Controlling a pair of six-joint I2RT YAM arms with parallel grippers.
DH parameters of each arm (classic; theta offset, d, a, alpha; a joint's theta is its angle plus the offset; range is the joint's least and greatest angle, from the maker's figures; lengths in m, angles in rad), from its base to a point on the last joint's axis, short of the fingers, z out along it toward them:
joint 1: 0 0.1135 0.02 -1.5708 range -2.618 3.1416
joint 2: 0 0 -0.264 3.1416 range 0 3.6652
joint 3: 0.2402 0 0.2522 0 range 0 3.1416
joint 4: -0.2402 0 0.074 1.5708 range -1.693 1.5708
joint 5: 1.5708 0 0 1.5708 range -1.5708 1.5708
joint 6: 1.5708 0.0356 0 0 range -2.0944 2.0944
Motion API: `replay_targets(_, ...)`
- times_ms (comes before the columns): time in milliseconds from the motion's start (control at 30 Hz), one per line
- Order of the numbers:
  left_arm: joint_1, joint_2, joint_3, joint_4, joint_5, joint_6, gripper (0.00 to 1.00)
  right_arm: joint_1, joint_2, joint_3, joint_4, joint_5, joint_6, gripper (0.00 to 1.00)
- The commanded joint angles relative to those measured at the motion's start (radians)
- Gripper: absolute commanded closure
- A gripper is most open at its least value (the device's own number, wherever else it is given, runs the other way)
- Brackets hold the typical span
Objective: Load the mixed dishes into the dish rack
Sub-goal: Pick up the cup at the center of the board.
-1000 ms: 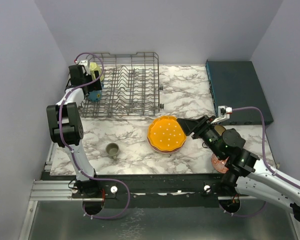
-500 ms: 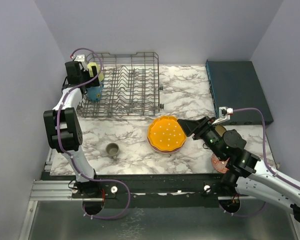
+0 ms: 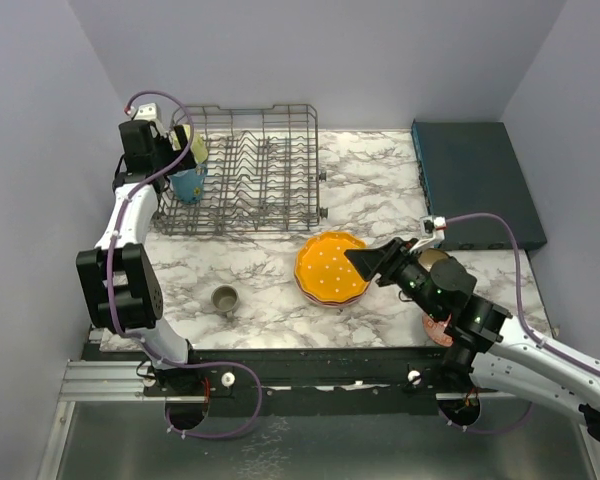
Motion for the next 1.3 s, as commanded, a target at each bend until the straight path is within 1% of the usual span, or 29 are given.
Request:
replay_targets(0, -0.001, -0.103, -0.015, -0.080, 0.043, -0.100, 0.01, 0.003, 0.044, 0.041, -0.061, -0.061, -0.028, 0.40)
replay_targets(167, -0.003, -0.147, 0.026, -0.168, 0.127, -0.215, 0.01, 0.003, 0.110, 0.087, -0.066, -0.124, -0.092, 0.40)
replay_targets(267, -0.016, -0.160, 0.070, -0.252, 0.164, -0.226, 0.01, 0.003, 0.178, 0.145, -0.108, -0.144, -0.119, 0.38)
replay_targets(333, -0.043, -0.192, 0.065, -0.277, 0.132, -0.222, 0.01, 0.003, 0.237, 0.181, -0.121, -0.167, -0.142, 0.37)
replay_targets(500, -0.148, -0.315, 0.007, -0.281, 0.013, -0.201, 0.01, 0.003, 0.385, 0.277, -0.132, -0.299, -0.176, 0.37)
replay_targets(567, -0.201, -0.357, -0.003, -0.295, -0.050, -0.207, 0.01, 0.003, 0.447, 0.310, -0.135, -0.324, -0.179, 0.37)
replay_targets(633, -0.226, -0.396, -0.018, -0.307, -0.054, -0.216, 0.01, 0.003, 0.513, 0.343, -0.140, -0.379, -0.185, 0.37)
replay_targets(833, -0.234, -0.480, -0.074, -0.364, -0.027, -0.273, 0.01, 0.003, 0.664, 0.438, -0.158, -0.435, -0.196, 0.38)
replay_targets(933, -0.234, -0.516, -0.109, -0.370, -0.046, -0.320, 0.01, 0.007, 0.730, 0.482, -0.170, -0.442, -0.203, 0.38)
replay_targets(1067, -0.234, -0.577, -0.145, -0.367, -0.148, -0.426, 0.01, 0.020, 0.799, 0.531, -0.181, -0.442, -0.214, 0.38)
replay_targets(1100, -0.234, -0.601, -0.163, -0.361, -0.153, -0.441, 0.01, 0.026, 0.816, 0.544, -0.186, -0.439, -0.216, 0.38)
replay_targets(1133, -0.234, -0.622, -0.182, -0.342, -0.151, -0.447, 0.01, 0.034, 0.830, 0.559, -0.192, -0.432, -0.220, 0.38)
replay_targets(1233, -0.234, -0.678, -0.237, -0.303, -0.081, -0.389, 0.01, 0.056, 0.879, 0.597, -0.214, -0.403, -0.235, 0.38)
replay_targets(1267, -0.233, -0.688, -0.248, -0.305, -0.087, -0.392, 0.01, 0.068, 0.896, 0.612, -0.221, -0.393, -0.243, 0.38)
